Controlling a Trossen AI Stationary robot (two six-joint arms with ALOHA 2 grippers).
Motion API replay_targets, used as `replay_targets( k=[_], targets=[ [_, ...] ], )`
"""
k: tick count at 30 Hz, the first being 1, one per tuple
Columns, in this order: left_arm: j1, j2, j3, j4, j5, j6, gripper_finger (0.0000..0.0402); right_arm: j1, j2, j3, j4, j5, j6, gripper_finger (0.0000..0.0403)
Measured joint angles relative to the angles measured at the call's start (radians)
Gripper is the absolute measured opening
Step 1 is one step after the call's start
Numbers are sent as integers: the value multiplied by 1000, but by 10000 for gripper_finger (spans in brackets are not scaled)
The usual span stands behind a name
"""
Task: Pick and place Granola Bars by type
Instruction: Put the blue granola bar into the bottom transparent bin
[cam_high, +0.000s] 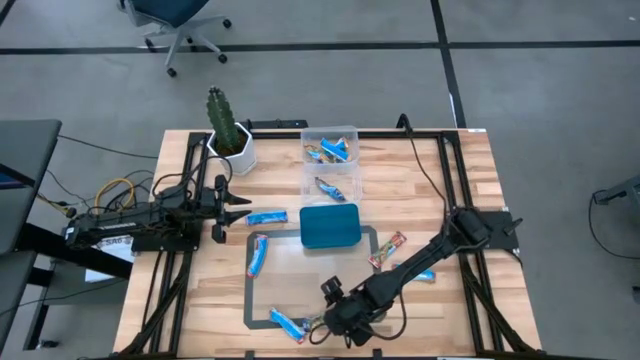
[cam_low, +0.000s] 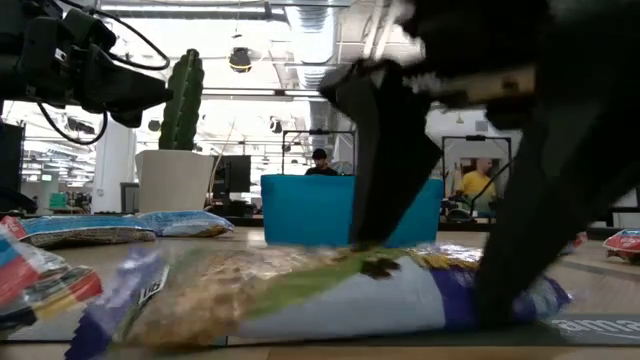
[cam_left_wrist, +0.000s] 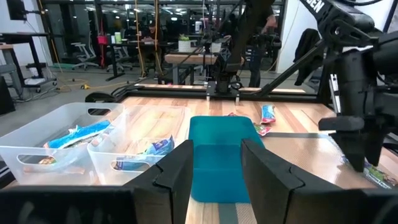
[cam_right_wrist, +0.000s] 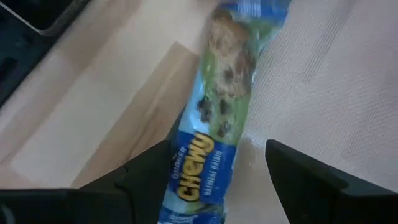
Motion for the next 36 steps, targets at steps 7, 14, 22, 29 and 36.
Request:
replay_targets(
  k=[7,14,22,29,36],
  targets=[
    [0,0,0,0,0,0,126,-11,17,2,1,-4,17,243],
    [0,0,0,0,0,0,126,-10,18,0,-1,-11,43,151],
    [0,0,0,0,0,0,126,-11,18,0,-1,-11,59,54],
    [0,0,0,0,0,0,126,-18,-6,-3,-15,-28,60,51],
    [0,0,0,0,0,0,126,-60,-111,-3,-5,-27,60,51]
  ],
)
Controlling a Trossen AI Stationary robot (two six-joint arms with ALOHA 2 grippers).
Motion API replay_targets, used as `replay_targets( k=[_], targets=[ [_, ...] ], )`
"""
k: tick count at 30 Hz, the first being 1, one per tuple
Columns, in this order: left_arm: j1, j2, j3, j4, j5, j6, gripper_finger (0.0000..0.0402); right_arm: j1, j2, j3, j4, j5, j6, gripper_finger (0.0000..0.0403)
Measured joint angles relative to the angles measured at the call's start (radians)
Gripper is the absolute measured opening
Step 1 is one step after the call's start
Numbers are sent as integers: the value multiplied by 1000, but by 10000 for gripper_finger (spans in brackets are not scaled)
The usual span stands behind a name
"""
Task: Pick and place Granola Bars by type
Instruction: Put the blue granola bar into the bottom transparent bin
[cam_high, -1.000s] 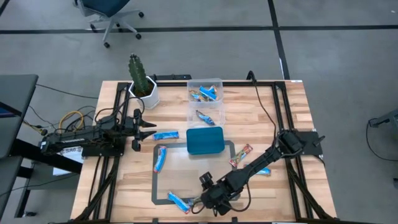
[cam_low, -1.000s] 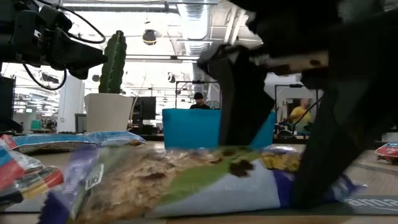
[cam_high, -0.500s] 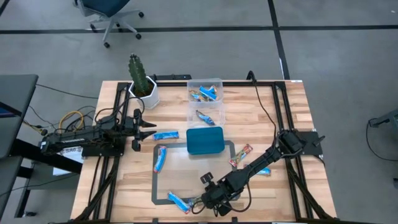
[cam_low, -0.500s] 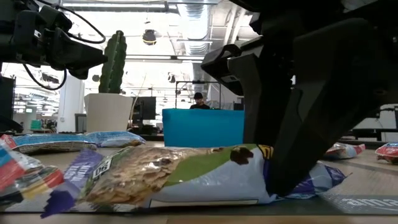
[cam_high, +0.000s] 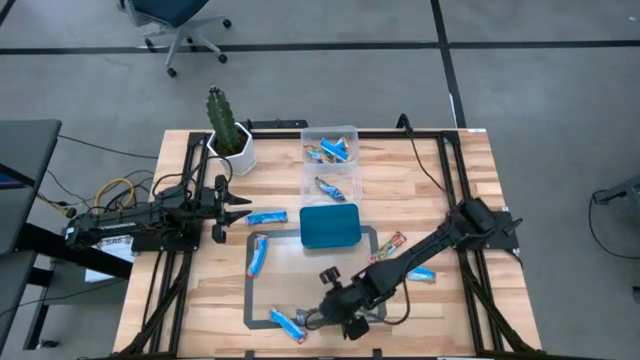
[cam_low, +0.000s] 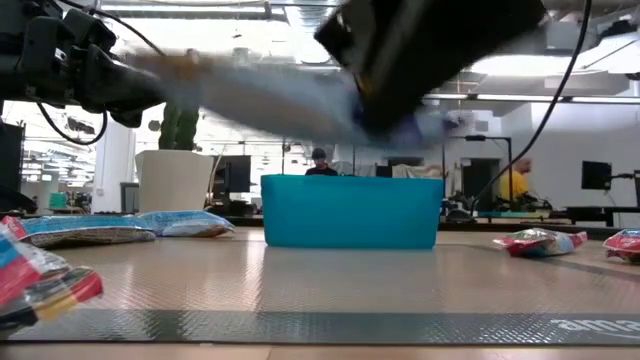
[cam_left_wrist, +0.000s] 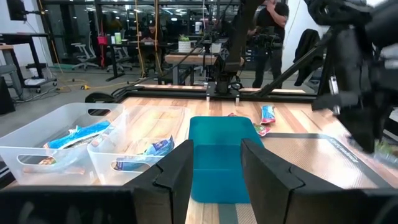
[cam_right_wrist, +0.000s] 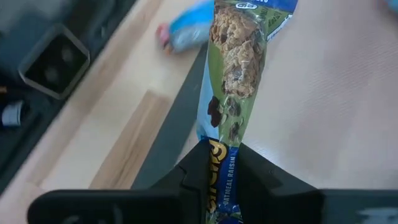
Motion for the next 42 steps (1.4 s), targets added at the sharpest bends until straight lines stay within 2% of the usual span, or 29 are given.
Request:
replay_targets(
  k=[6,13,19,26,32,42],
  targets=[
    [0,0,0,0,0,0,126,-87,-117,1,16,-1,0,51],
    [0,0,0,0,0,0,126,-241,-244,3,28,5,6,51],
    [0,0,0,0,0,0,126,-383,-311,3,-18,65,27,51],
    [0,0,0,0,0,0,126,-537,-335,3,-103,130,35,51],
    [0,0,0,0,0,0,126,-651,-335,3,-158,133,115,51],
    [0,0,0,0,0,0,126,-761,-335,3,-253,133,210,51]
  ],
)
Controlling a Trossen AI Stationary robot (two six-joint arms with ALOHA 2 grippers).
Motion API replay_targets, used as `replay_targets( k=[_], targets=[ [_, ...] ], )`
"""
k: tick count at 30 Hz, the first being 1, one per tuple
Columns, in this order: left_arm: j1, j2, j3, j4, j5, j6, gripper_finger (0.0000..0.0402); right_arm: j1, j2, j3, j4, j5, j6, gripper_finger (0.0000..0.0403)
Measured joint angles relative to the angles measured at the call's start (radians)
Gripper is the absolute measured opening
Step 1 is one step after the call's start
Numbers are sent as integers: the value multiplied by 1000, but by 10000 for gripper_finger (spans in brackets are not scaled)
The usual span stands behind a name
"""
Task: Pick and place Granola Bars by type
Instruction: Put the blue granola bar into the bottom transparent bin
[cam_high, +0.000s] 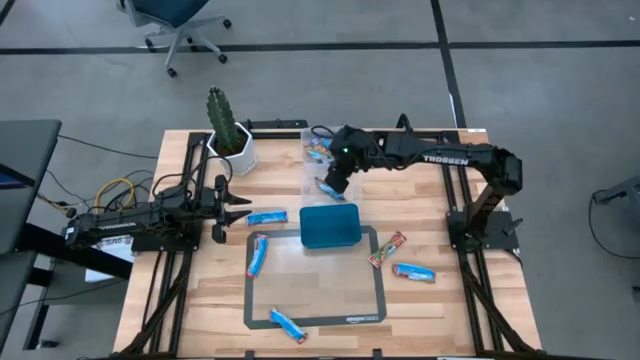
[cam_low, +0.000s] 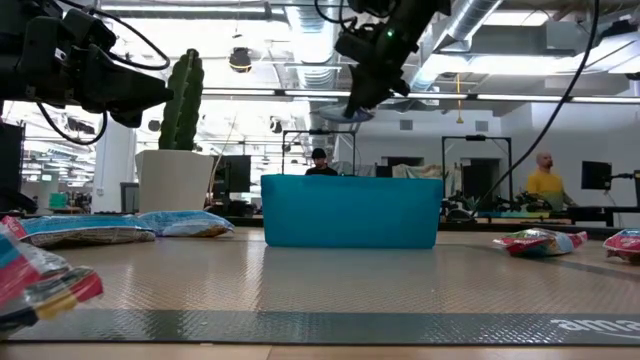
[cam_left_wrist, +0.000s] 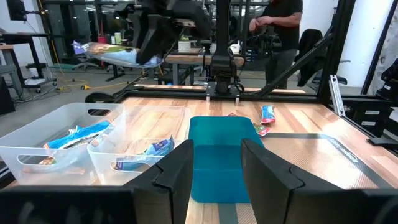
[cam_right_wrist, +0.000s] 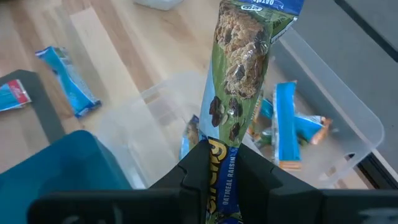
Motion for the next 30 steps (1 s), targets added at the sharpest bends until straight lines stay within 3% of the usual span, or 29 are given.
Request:
replay_targets(
  k=[13,30],
  targets=[
    [0,0,0,0,0,0,126,-10,20,0,-26,-7,0,51],
    [0,0,0,0,0,0,126,-2,273,-1,19,-82,-36,51]
  ],
)
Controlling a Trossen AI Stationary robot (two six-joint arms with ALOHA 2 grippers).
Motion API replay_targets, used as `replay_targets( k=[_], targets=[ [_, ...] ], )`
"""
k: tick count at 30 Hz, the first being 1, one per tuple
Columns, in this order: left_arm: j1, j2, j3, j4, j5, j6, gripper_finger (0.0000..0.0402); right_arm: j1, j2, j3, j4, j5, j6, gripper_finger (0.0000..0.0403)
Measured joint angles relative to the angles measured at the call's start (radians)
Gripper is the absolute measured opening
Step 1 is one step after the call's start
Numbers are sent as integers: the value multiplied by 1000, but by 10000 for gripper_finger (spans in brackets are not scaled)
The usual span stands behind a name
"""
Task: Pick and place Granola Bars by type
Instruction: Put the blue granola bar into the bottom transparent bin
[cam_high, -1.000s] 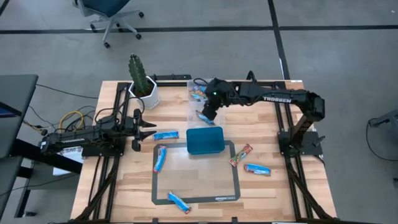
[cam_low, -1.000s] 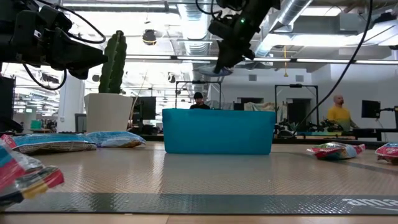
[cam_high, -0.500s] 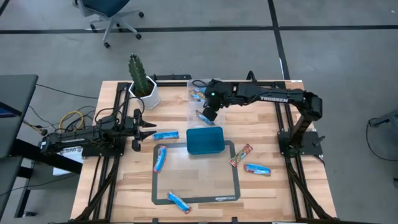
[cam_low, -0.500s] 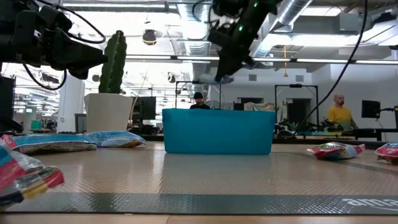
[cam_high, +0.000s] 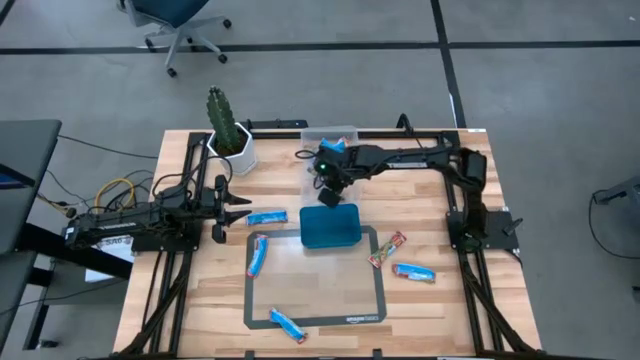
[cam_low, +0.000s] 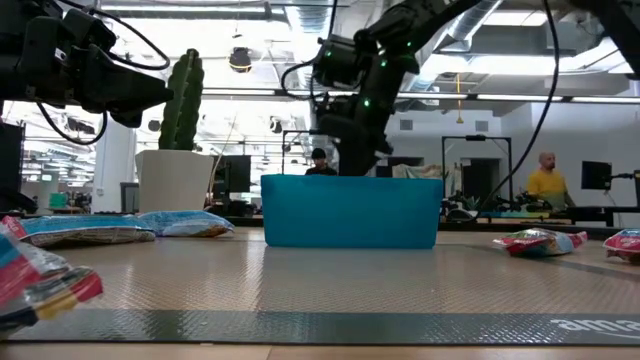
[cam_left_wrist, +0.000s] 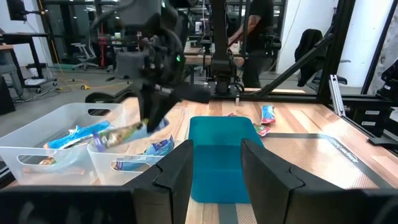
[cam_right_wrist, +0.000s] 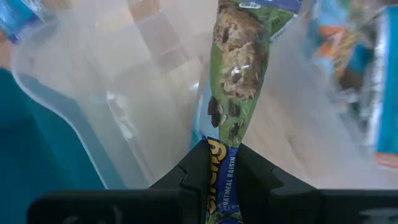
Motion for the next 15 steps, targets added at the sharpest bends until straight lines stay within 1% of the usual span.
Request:
replay_targets(
  k=[3,6,15],
  targets=[
    [0,0,0,0,0,0,126,3,18,0,0,0,-18,54],
    [0,0,0,0,0,0,126,3,24,0,-3,-4,-40,67],
    [0,0,0,0,0,0,126,3,17,0,-17,-8,-43,132]
  ],
)
